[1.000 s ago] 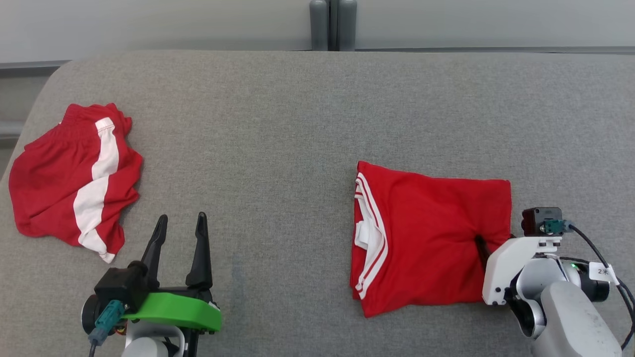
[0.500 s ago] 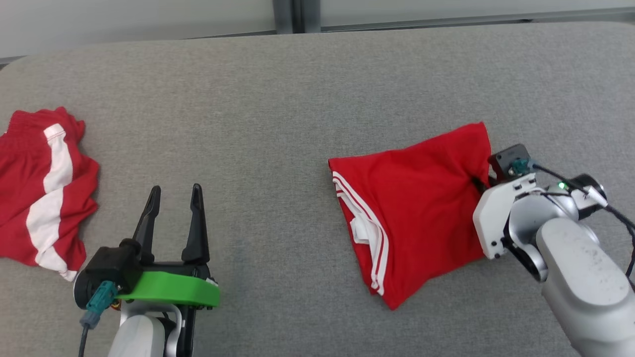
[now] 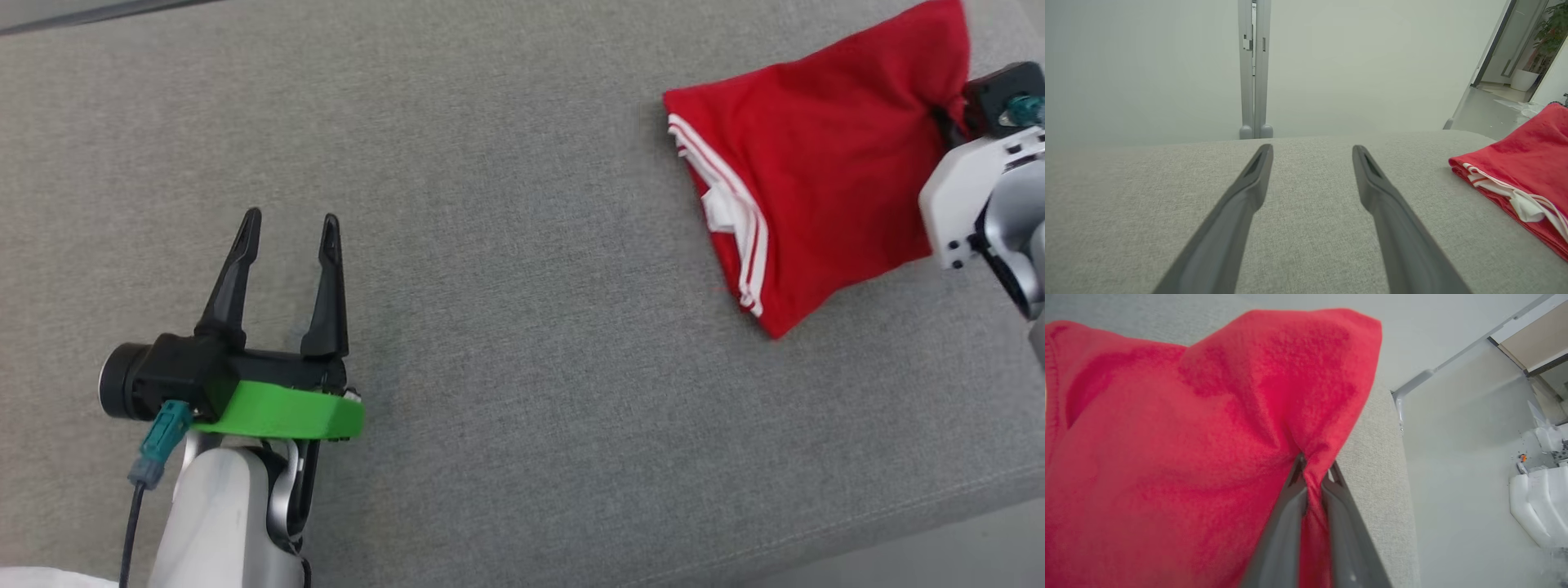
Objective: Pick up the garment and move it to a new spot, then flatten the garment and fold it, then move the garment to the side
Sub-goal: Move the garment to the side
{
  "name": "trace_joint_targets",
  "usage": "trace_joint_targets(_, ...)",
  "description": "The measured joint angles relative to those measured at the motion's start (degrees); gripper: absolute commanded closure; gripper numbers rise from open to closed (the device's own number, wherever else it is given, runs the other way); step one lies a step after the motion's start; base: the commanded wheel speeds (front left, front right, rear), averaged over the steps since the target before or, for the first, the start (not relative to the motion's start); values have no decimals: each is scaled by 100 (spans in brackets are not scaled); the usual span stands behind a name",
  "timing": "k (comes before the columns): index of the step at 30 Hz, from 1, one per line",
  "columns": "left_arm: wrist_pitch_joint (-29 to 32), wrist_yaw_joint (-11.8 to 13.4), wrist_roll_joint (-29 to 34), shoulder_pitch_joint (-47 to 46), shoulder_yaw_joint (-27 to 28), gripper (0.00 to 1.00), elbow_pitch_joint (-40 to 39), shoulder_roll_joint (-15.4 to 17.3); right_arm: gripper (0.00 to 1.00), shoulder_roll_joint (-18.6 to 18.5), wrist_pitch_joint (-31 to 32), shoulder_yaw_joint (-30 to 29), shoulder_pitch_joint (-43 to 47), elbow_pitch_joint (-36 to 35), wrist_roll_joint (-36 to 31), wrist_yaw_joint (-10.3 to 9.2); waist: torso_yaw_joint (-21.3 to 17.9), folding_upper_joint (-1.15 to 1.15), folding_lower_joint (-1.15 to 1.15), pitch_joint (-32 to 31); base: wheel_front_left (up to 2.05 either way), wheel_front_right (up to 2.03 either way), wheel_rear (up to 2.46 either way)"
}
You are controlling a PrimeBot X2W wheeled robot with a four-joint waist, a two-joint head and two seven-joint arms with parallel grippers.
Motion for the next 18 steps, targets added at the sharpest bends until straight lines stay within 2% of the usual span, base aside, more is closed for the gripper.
trace_joint_targets(8,0,-26,107,-231,-468,0,-338,130,100,-422,-710,-474,-435,612,-641,0,-406,0,0,636,0,0,0)
trace_joint_targets(14,0,-27,103,-302,-747,0,-657,320,100,-615,-1167,-1111,-519,1002,-1098,0,-408,0,0,1032,0,0,0)
trace_joint_targets(15,0,-32,103,-305,-773,0,-692,346,84,-635,-1259,-1247,-515,1068,-1170,0,-366,0,1,1076,0,0,0)
trace_joint_targets(16,0,-32,103,-303,-791,0,-732,364,60,-649,-1318,-1339,-513,1134,-1269,0,-317,0,1,1110,0,0,0)
trace_joint_targets(17,1,-32,103,-301,-804,0,-770,374,15,-662,-1378,-1428,-508,1187,-1379,0,-273,0,1,1134,0,0,0)
trace_joint_targets(18,0,-32,103,-293,-795,0,-805,386,28,-665,-1458,-1546,-501,1241,-1467,0,-216,0,1,1158,0,0,0)
